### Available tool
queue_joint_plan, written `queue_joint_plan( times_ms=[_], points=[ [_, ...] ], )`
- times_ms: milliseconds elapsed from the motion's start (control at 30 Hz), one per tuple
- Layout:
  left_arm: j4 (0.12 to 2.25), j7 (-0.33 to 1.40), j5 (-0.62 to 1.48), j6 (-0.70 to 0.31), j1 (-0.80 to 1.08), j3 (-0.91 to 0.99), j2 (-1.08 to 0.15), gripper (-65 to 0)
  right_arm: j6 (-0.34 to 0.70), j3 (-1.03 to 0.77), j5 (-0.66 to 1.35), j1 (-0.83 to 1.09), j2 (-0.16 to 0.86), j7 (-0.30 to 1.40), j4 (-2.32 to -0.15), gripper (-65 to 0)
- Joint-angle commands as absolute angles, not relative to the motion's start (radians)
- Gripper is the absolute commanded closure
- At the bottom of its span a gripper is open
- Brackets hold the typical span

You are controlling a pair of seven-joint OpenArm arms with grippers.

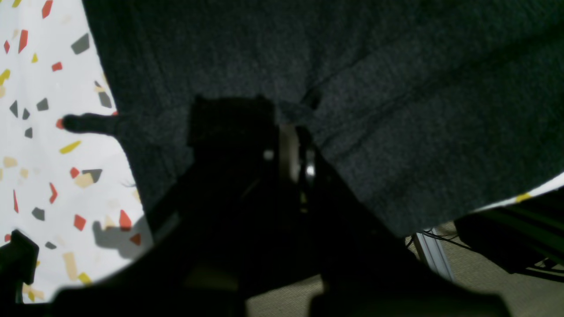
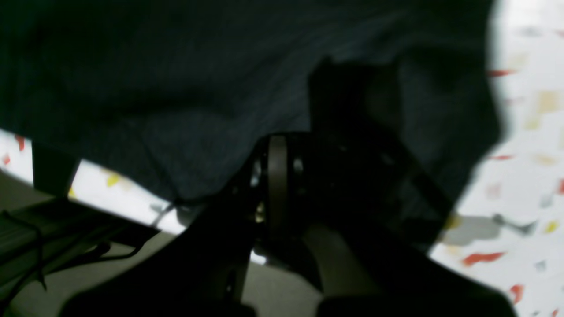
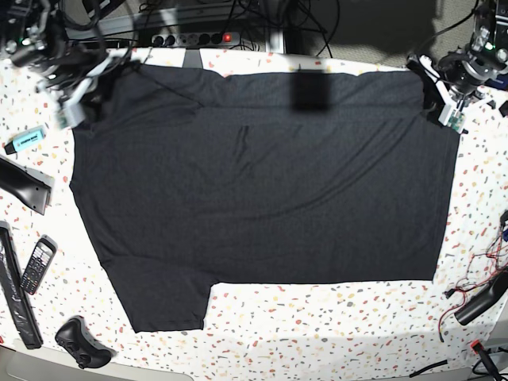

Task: Fold the T-shirt properly
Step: 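Open both grippers and raise them off the shirt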

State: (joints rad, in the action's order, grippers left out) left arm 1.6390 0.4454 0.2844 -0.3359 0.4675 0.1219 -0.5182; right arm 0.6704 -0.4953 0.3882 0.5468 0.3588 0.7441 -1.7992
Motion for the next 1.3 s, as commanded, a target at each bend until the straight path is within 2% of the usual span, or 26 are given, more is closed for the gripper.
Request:
queue_joint_plan(
  times_ms=[0, 233, 500, 700, 733, 833, 867, 1000, 1067, 1200, 1267],
  points=[
    [1.651, 0.45, 0.281, -0.333, 0.468, 0.126, -0.53, 0.0, 0.673, -0.505, 0.387, 0.565, 0.374, 0.727, -1.811, 0.0],
    [1.651, 0.449, 0.278, -0.333, 0.468, 0.126, -0.53, 0.0, 0.673, -0.548, 0.343, 0.685, 0.374, 0.669, -1.811, 0.0],
    [1.651, 0.448, 0.213, -0.333, 0.467, 0.126, -0.531, 0.0, 0.673, -0.57, 0.321, 0.696, 0.378, 0.669, -1.811, 0.0],
    [1.675, 0.447, 0.21, -0.332, 0.423, 0.126, -0.564, 0.0, 0.673, -0.571, 0.444, 0.688, 0.421, 0.639, -1.827, 0.0],
    [1.688, 0.453, 0.21, -0.332, 0.41, 0.126, -0.573, -3.6, 0.673, -0.572, 0.453, 0.68, 0.431, 0.647, -1.83, 0.0],
    [1.722, 0.467, 0.21, -0.328, 0.363, 0.126, -0.599, -20.6, 0.672, -0.575, 0.453, 0.635, 0.456, 0.684, -1.831, 0.0],
    [1.726, 0.468, 0.21, -0.328, 0.344, 0.126, -0.605, -23.4, 0.672, -0.576, 0.453, 0.613, 0.461, 0.688, -1.831, 0.0],
    [1.721, 0.473, 0.218, -0.328, 0.244, 0.126, -0.616, -24.1, 0.669, -0.578, 0.454, 0.521, 0.462, 0.684, -1.831, -14.7],
    [1.692, 0.47, 0.258, -0.329, 0.179, 0.126, -0.616, -24.1, 0.668, -0.577, 0.455, 0.468, 0.462, 0.681, -1.83, -19.7],
    [1.523, 0.471, 0.366, -0.339, 0.009, 0.125, -0.615, -24.1, 0.654, -0.576, 0.457, 0.388, 0.462, 0.699, -1.83, -20.9],
    [1.395, 0.471, 0.421, -0.396, -0.094, 0.125, -0.612, -24.1, 0.654, -0.576, 0.457, 0.37, 0.462, 0.709, -1.829, -20.9]
  ],
)
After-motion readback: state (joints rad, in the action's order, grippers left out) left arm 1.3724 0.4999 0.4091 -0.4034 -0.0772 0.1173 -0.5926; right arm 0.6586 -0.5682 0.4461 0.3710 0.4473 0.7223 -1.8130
